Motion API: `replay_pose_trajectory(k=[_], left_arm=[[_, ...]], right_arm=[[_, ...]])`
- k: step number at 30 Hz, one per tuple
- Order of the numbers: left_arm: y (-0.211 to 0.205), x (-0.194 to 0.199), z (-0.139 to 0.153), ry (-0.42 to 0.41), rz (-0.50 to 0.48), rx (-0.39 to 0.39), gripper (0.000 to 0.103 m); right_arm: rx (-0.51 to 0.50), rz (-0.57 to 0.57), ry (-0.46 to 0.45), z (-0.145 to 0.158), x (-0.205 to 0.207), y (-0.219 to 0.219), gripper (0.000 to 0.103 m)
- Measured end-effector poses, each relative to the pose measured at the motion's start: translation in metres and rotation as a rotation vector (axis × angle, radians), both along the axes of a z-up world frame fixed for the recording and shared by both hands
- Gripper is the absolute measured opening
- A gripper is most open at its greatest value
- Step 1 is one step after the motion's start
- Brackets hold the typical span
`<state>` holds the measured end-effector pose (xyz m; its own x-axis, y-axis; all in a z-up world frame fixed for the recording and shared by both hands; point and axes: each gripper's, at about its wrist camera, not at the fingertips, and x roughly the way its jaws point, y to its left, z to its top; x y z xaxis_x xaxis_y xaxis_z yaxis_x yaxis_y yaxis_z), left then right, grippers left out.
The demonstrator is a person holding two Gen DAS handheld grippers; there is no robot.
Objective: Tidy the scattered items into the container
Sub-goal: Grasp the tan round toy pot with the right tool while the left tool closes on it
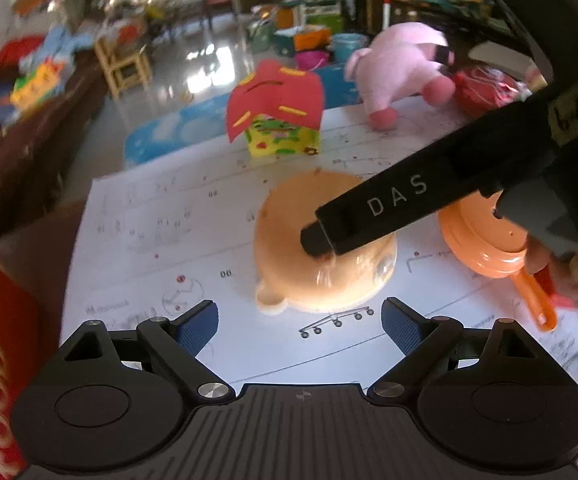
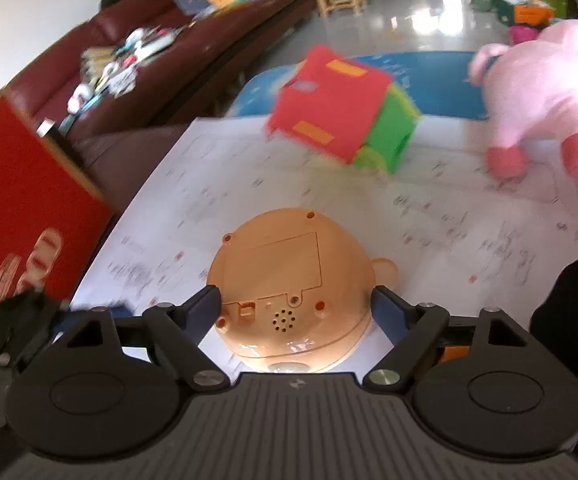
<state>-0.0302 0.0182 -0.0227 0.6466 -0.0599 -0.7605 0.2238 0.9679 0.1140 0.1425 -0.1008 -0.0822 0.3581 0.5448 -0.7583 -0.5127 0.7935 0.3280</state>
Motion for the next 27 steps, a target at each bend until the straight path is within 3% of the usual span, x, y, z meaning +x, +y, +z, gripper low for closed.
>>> replay_pose_trajectory(k=[2,7,12,18,22,27], left_arm=[[-0.001,0.000,0.001,-0.015,-0.018,0.025,0.095],[-0.004,0.010,-0.004,-0.007,-0.038,0.013,0.095],[-0.011,0.025,-0.014,-0.015,-0.090,0.043,0.097],[-0.022,0.041,-0.030,0.008,-0.171,0.081,0.099],[-0.026,0.046,-0.034,0.002,-0.150,0.087,0.103],[-0.018,0.045,-0.030,0.038,-0.131,0.034,0.096]], right_arm=[[0.018,-0.021,0.035,0.005,0.000,-0.005,0.076],[0.058,-0.148,0.045,0.008,0.016,-0.014,0.076],[0.098,-0.219,0.077,-0.007,0.037,-0.012,0.076],[0.158,-0.241,0.148,-0.024,0.048,-0.009,0.084],[0.161,-0.246,0.163,-0.024,0.046,-0.011,0.085],[0.180,-0.246,0.242,-0.025,0.037,-0.019,0.085]])
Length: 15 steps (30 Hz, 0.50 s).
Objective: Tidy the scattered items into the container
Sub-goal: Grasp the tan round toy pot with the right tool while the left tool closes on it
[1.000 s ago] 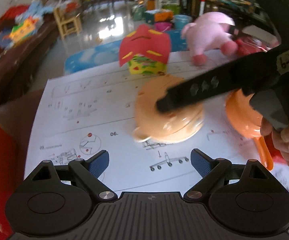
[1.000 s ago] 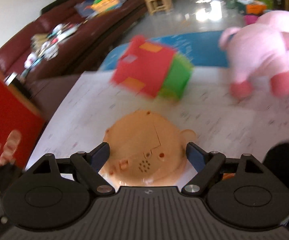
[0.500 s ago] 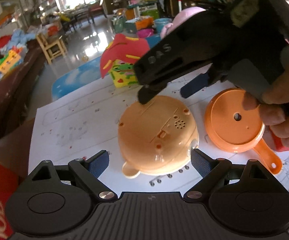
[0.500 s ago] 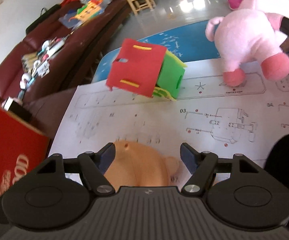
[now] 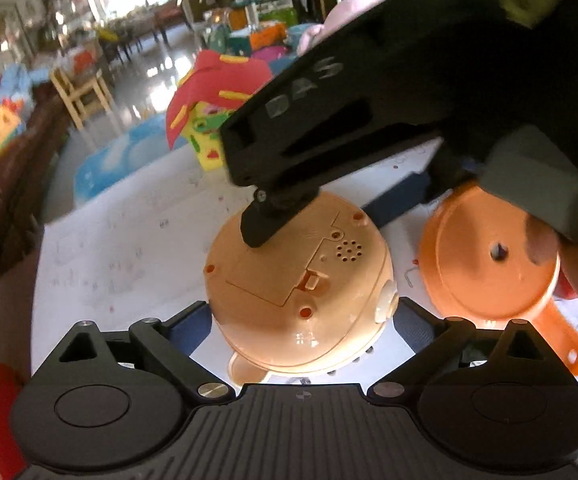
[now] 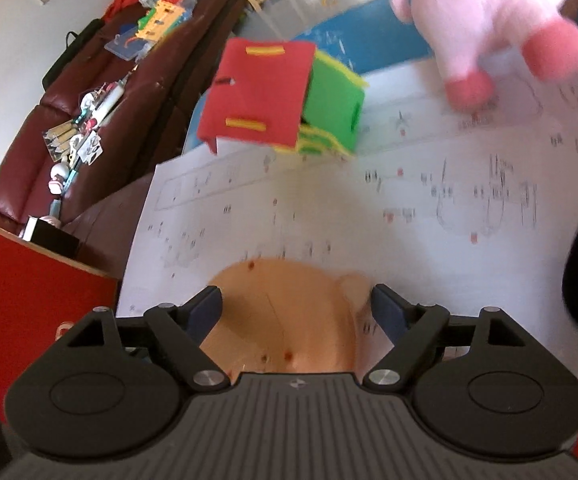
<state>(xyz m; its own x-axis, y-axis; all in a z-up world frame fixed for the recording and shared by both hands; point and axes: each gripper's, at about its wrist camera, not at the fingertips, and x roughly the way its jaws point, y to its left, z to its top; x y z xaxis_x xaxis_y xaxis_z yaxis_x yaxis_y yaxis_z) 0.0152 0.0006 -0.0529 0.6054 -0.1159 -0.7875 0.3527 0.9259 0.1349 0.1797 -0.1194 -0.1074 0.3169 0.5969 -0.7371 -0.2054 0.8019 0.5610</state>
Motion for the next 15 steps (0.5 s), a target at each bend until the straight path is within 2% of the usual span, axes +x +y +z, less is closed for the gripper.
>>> replay_pose_trajectory(k=[3,6,11,15], left_arm=[[0.004,-0.006,0.003,0.037,0.014,-0.028,0.095],[0.009,-0.016,0.007,0.071,0.040,-0.069,0.095],[0.027,-0.031,0.015,0.170,0.098,-0.236,0.095],[0.039,-0.045,0.018,0.214,0.157,-0.348,0.094]], right_arm=[[0.058,-0.006,0.067,-0.001,-0.009,-0.005,0.086],[0.067,-0.006,0.079,0.002,-0.020,-0.008,0.086],[0.135,-0.028,0.125,0.010,-0.037,-0.019,0.086],[0.149,-0.018,0.120,0.017,-0.052,-0.022,0.086]])
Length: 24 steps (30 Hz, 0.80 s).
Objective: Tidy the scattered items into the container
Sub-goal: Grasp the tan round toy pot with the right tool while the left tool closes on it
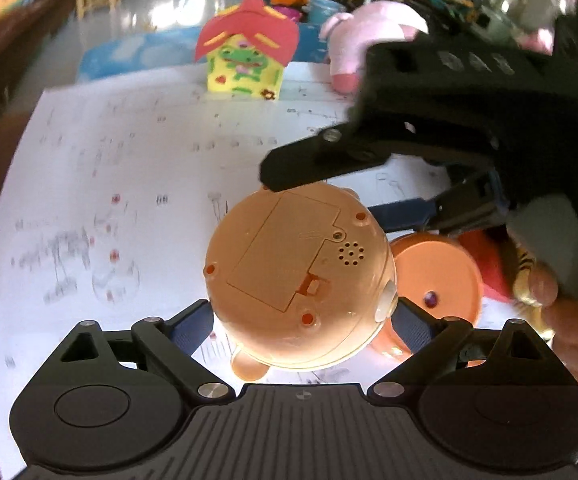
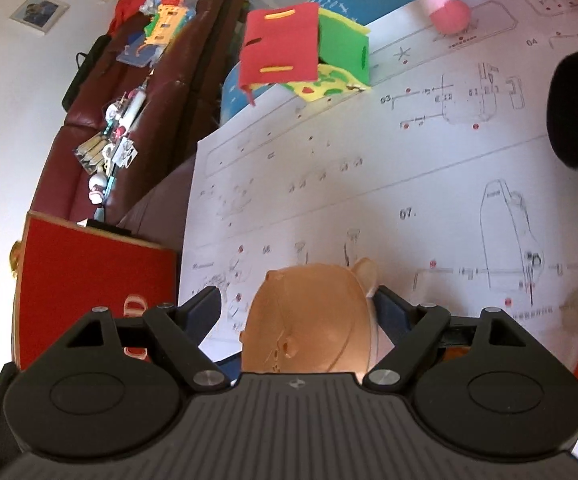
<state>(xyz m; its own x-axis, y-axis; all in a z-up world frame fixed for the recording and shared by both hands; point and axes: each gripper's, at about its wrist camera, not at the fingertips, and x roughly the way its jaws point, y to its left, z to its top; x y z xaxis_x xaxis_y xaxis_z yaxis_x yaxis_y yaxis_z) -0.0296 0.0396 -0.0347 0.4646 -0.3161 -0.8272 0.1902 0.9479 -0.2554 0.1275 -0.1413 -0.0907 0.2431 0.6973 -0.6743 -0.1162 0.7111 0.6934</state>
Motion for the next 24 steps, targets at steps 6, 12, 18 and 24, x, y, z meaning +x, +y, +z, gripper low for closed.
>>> replay_pose_trajectory(k=[6,12,18,24], left_arm=[[0.024,-0.012,0.001,0.058,0.109,-0.165,0.094],[0.004,-0.031,0.009,0.016,0.048,-0.039,0.095],[-0.005,-0.055,0.024,-0.114,0.019,0.101,0.098],[-0.012,-0.063,0.030,-0.166,-0.019,0.152,0.098]], right_arm=[[0.000,-0.001,0.017,-0.002,-0.019,0.001,0.084],[-0.102,0.010,0.024,0.006,-0.034,0.015,0.064],[-0.130,0.014,0.016,0.015,-0.043,0.017,0.063],[-0.130,0.023,0.023,0.023,-0.051,0.024,0.063]])
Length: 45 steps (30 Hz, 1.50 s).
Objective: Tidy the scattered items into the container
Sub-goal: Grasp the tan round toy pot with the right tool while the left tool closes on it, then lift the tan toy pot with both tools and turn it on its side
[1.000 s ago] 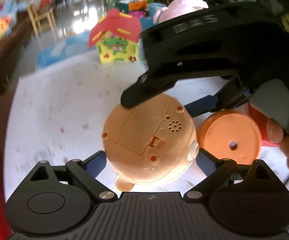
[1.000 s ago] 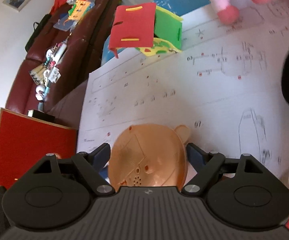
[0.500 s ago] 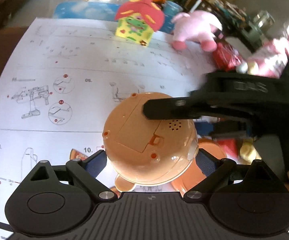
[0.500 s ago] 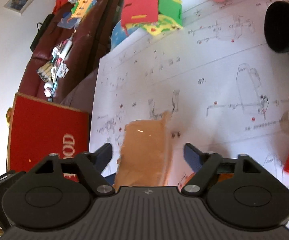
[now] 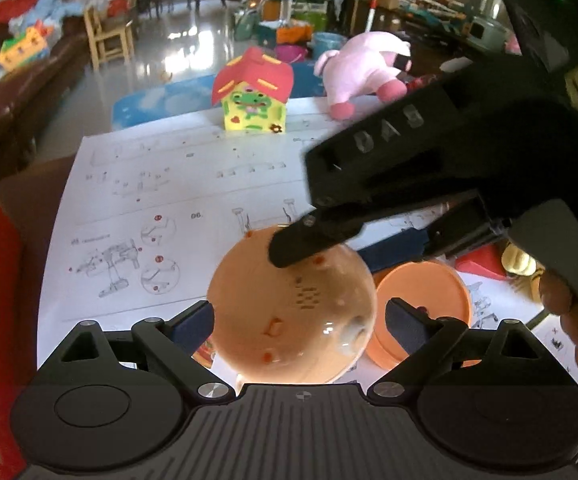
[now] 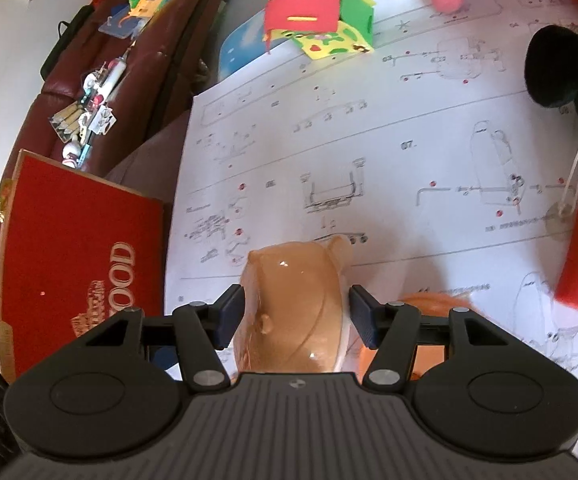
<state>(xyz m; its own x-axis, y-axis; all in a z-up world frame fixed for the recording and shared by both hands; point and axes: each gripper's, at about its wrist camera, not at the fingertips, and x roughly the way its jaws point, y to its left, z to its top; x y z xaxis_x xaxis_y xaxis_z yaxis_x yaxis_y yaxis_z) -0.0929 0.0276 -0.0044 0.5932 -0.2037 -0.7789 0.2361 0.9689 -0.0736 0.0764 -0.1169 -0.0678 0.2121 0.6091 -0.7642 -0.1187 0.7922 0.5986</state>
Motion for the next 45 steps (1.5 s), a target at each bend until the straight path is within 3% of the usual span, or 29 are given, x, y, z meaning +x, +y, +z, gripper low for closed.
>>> replay_pose_trajectory(k=[7,10,13,14,18,20,25,27,29,31,37,41,45], left_arm=[[0.000,-0.011,-0.008,-0.020,-0.001,0.058,0.098],[0.004,-0.014,-0.009,-0.034,0.001,0.076,0.094],[0.012,-0.014,-0.008,-0.045,0.018,0.096,0.083],[0.018,-0.011,-0.006,-0.038,0.027,0.082,0.077],[0.045,0.000,0.001,-0.019,0.072,-0.035,0.070],[0.046,0.001,0.001,-0.023,0.071,-0.032,0.067],[0.034,-0.007,-0.002,-0.051,0.023,0.022,0.069],[0.032,-0.008,-0.005,-0.057,0.017,0.032,0.073],[0.033,-0.006,-0.010,-0.057,0.035,0.029,0.084],[0.032,-0.005,-0.014,-0.075,0.057,0.054,0.090],[0.024,-0.005,-0.017,-0.098,0.043,0.099,0.067],[0.037,0.002,-0.012,-0.032,0.071,0.005,0.047],[0.034,0.002,-0.005,0.006,0.073,-0.011,0.046]], right_arm=[[-0.046,0.038,-0.036,0.014,-0.009,0.020,0.061],[-0.032,0.045,-0.026,0.019,-0.010,0.024,0.063],[-0.008,0.051,-0.028,0.025,-0.012,0.029,0.065],[-0.003,0.055,-0.029,0.027,-0.012,0.031,0.069],[-0.002,0.087,-0.042,0.028,-0.015,0.044,0.070],[-0.017,0.095,-0.041,0.025,-0.015,0.053,0.070],[-0.084,0.097,-0.056,0.017,-0.010,0.068,0.070],[-0.112,0.098,-0.063,0.013,-0.011,0.069,0.062],[-0.106,0.095,-0.047,0.006,-0.011,0.068,0.060],[-0.107,0.097,-0.049,0.005,-0.013,0.067,0.058],[-0.089,0.095,-0.016,0.007,-0.010,0.067,0.059],[-0.025,0.057,-0.018,0.012,-0.005,0.058,0.072],[-0.047,0.040,-0.057,0.020,-0.001,0.056,0.072]])
